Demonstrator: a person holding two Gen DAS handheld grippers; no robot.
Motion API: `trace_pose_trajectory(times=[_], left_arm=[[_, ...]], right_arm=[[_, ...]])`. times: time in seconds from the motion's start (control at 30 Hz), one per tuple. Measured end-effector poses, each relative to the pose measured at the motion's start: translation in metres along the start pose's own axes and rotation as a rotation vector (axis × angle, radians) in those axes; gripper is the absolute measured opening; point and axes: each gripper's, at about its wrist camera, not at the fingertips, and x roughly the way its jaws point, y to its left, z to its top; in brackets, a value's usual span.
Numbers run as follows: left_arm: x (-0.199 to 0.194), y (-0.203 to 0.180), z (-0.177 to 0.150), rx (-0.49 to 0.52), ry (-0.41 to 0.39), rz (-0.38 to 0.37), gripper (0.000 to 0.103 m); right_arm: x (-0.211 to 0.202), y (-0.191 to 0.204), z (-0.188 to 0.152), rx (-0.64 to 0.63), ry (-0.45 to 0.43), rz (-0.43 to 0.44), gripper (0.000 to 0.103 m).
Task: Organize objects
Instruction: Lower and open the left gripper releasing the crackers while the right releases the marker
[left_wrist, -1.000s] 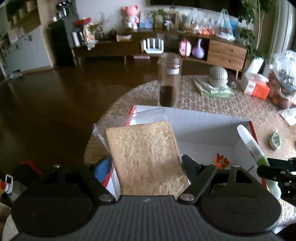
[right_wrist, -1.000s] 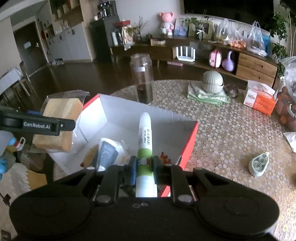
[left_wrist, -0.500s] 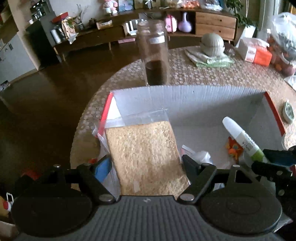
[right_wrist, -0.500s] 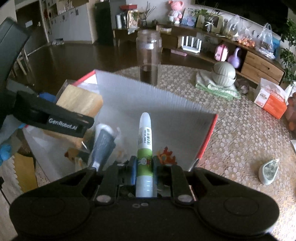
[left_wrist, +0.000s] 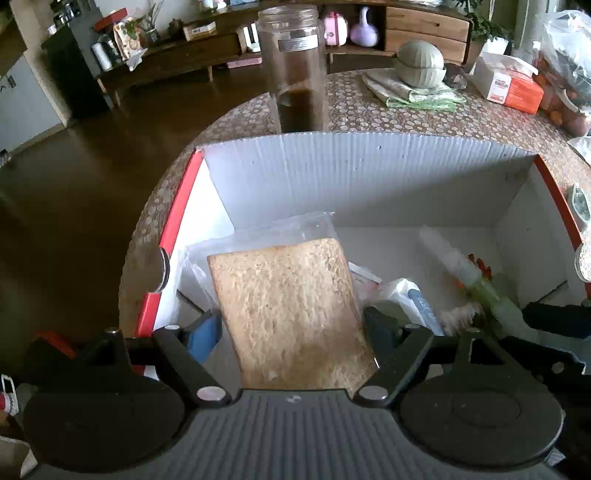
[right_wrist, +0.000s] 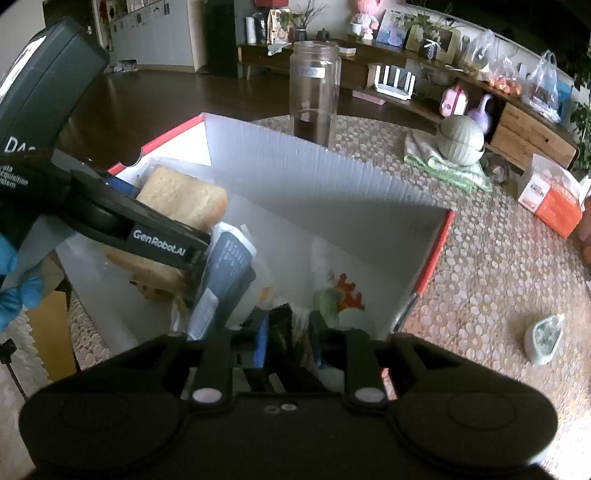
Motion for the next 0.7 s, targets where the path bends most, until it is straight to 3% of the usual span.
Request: trace_pose_trajectory(times=[0.27,0.4,0.5,0.63,0.7], left_arm=[[-0.005,0.002,-0.008,-0.027,0.006,0.006,0.084],[-0.012,0.003,-0.011,-0.045,-0.007,0.013,0.101],[-0.018,0.003,-0.012,-0.055,-0.017,0.017,0.101],[-0.031,0.003,-0.015,-0.062,-0.032,0.019,0.101],[-0.039,0.003,-0.018,-0.065,-0.042,0.024,0.102]], right_arm=[[-0.022,-0.005,-0.007,0.012,-0.037,0.057,0.037],[-0.036,-0.009,-0.010,0.022,-0.065,0.066,0.045],[-0.045,-0.013,-0.012,0.037,-0.078,0.078,0.046],[-0.059,-0.019,-0.016,0.052,-0.109,0.086,0.062],[-0.067,-0.021,-0.018,0.054,-0.123,0.088,0.065]])
